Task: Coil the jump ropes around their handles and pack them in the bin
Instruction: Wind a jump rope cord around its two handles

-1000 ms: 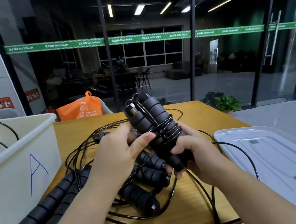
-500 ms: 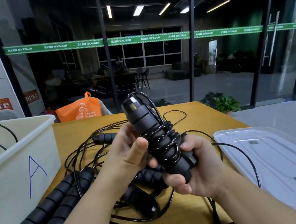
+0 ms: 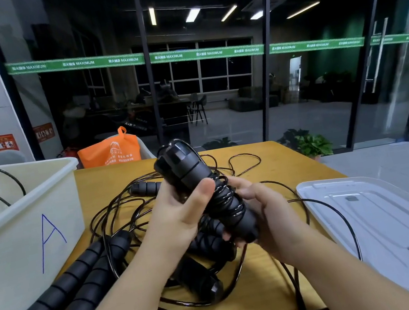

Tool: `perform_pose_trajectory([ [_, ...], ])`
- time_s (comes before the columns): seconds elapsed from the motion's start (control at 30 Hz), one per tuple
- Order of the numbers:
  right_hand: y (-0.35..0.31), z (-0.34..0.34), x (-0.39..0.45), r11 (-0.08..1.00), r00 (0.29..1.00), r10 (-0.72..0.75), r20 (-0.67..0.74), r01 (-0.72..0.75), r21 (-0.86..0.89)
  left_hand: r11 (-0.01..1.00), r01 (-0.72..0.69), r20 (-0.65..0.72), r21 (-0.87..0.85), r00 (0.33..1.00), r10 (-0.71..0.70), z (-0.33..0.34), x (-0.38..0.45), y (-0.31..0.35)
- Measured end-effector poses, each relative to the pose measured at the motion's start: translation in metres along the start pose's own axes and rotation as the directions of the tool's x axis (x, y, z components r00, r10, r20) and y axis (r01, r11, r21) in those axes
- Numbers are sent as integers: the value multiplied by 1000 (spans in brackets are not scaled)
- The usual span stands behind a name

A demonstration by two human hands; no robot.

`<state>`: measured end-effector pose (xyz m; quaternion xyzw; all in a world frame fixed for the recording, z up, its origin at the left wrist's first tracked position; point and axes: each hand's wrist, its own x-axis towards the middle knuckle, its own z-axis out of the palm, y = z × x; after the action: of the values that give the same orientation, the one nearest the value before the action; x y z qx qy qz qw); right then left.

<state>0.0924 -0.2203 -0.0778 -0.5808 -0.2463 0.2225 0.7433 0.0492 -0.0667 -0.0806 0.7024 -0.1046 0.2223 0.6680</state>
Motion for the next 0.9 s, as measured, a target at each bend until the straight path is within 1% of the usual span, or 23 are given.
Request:
perform_pose_trajectory([
  [0.03, -1, 2, 1, 994, 997, -52, -50, 47, -97, 1000, 0, -20, -6, 1000, 0, 1, 1, 0],
  [0.07, 0, 2, 1, 973, 989, -133, -68, 117, -202, 1000, -2, -33, -19, 999, 1, 2, 1, 0],
  [0.13, 3, 1, -4, 886, 963, -268, -13, 241, -395, 998, -21, -41, -59, 999, 18, 2, 2, 1],
  [0.17, 5, 1, -8, 842, 955, -296, 32, 277, -464, 996, -33, -49, -80, 998, 29, 3, 2, 2],
  [0.27, 10, 5, -11, 732, 947, -287, 142, 313, -606, 997, -45, -128, -67, 991, 36, 4, 2, 3],
  [0.33, 12, 8, -9, 668, 941, -307, 141, 318, -673, 999, -19, -195, 30, 980, 24, 5, 0, 5],
  [0.4, 11, 10, -8, 584, 930, -346, 123, 316, -748, 987, 19, -217, 162, 976, 17, 8, -1, 9],
  [0.47, 10, 9, -9, 509, 919, -378, 108, 304, -805, 949, 47, -168, 312, 986, 7, 9, -1, 12],
  [0.53, 8, 7, -9, 482, 915, -390, 106, 301, -823, 905, 43, -101, 424, 995, 0, 6, -1, 12],
  [0.6, 5, 6, -10, 521, 926, -364, 101, 292, -802, 879, 22, -66, 476, 998, 11, 3, 0, 13],
  [0.73, 3, 8, -10, 696, 950, -309, 41, 255, -671, 837, -42, -65, 546, 994, 93, -1, 0, 12],
  [0.83, 5, 5, -7, 833, 964, -265, 25, 242, -498, 805, -130, -31, 578, 983, 181, -3, -1, 13],
  [0.9, 4, 0, -6, 921, 975, -217, 51, 222, -319, 757, -196, 29, 624, 973, 228, -8, -1, 14],
])
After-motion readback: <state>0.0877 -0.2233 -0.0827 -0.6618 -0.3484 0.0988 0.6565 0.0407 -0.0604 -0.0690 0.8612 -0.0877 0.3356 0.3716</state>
